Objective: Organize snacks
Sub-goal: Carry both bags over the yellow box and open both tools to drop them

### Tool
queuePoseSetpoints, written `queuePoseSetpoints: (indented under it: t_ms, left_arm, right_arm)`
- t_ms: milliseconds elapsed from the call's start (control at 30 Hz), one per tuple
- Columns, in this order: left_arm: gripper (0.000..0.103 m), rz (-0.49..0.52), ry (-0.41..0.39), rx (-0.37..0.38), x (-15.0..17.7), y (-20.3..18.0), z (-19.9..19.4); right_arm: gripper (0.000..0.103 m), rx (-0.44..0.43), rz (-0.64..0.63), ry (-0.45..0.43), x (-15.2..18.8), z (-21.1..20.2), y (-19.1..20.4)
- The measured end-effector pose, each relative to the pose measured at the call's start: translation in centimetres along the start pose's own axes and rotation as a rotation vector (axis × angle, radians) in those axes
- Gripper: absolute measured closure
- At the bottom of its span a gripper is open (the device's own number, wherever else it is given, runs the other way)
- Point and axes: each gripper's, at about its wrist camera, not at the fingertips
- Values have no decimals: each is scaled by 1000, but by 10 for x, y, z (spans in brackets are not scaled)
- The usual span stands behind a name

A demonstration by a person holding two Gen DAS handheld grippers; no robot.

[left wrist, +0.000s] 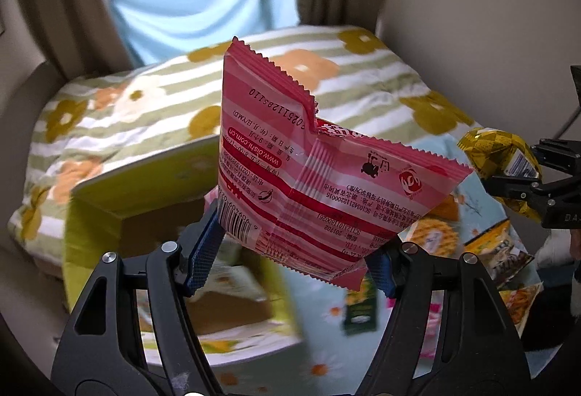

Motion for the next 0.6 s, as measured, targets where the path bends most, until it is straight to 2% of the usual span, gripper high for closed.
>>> queuePoseSetpoints:
  t_ms: [167, 267, 467, 600]
  left_arm:
    - [36, -65, 9, -16, 33, 67, -13]
    - [36, -106, 17, -53, 58, 111, -17]
    - [36, -143, 72, -53, 101, 176, -4]
    - [36, -155, 119, -48, 118, 207, 16]
  right_arm:
    - [51, -35, -11, -20, -5, 16, 68]
    - [51, -54, -19, -19, -8, 35, 110]
    - [51, -78, -11, 7, -11, 81, 173]
    - [51, -25, -24, 8, -9, 103, 205]
Point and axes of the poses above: each gripper's, at about its wrist camera, not at the fingertips, and z roughly the way its jaws point, y to its left, x to its underside, and after that the axes turned 15 degrees about z, right-handed
